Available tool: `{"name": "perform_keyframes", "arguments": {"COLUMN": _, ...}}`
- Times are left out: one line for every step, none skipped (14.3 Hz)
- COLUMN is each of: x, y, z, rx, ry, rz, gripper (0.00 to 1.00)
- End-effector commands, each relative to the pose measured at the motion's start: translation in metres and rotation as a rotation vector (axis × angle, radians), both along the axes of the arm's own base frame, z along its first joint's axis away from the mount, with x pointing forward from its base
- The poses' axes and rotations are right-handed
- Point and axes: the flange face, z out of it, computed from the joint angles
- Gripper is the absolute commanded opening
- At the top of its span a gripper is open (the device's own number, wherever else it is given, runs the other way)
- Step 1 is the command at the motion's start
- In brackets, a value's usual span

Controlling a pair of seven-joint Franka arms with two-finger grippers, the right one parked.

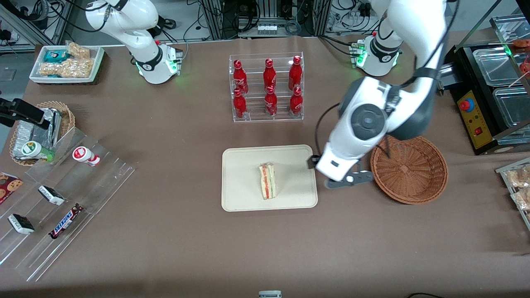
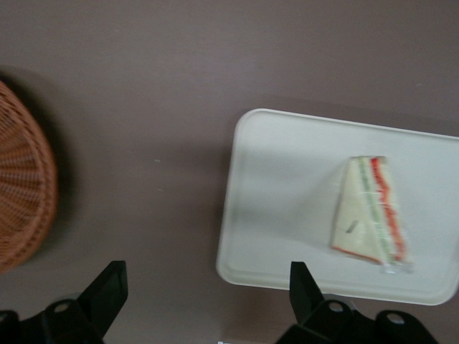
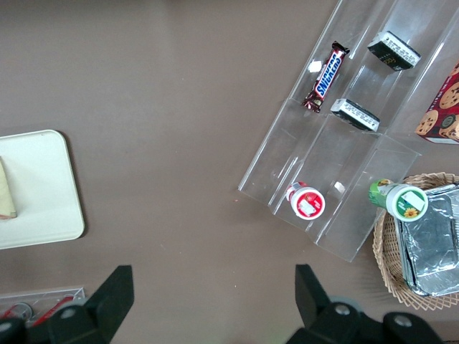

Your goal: Place sandwich from basket to tray

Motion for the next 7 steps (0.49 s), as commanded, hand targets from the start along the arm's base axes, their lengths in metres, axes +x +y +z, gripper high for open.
{"name": "perform_keyframes", "arguments": {"x": -0.014, "y": 0.074, "z": 0.019, "rx": -0.005, "ry": 0.01, "rz": -0.048, "gripper": 1.0}}
{"name": "perform_keyframes", "arguments": {"x": -0.015, "y": 0.098, "z": 0.023, "rx": -0.009, "ry": 0.008, "rz": -0.065, "gripper": 1.0}}
{"name": "perform_keyframes", "arguments": {"x": -0.015, "y": 0.129, "z": 0.03, "rx": -0.015, "ry": 0.007, "rz": -0.082, "gripper": 1.0}}
{"name": "perform_keyframes", "arguments": {"x": -0.016, "y": 0.151, "z": 0.035, "rx": -0.018, "ry": 0.014, "rz": -0.104, "gripper": 1.0}}
{"name": "perform_keyframes", "arguments": {"x": -0.015, "y": 0.173, "z": 0.039, "rx": -0.023, "ry": 0.025, "rz": -0.125, "gripper": 1.0}}
{"name": "perform_keyframes", "arguments": {"x": -0.015, "y": 0.192, "z": 0.045, "rx": -0.028, "ry": 0.029, "rz": -0.147, "gripper": 1.0}}
{"name": "perform_keyframes", "arguments": {"x": -0.017, "y": 0.209, "z": 0.054, "rx": -0.034, "ry": 0.022, "rz": -0.165, "gripper": 1.0}}
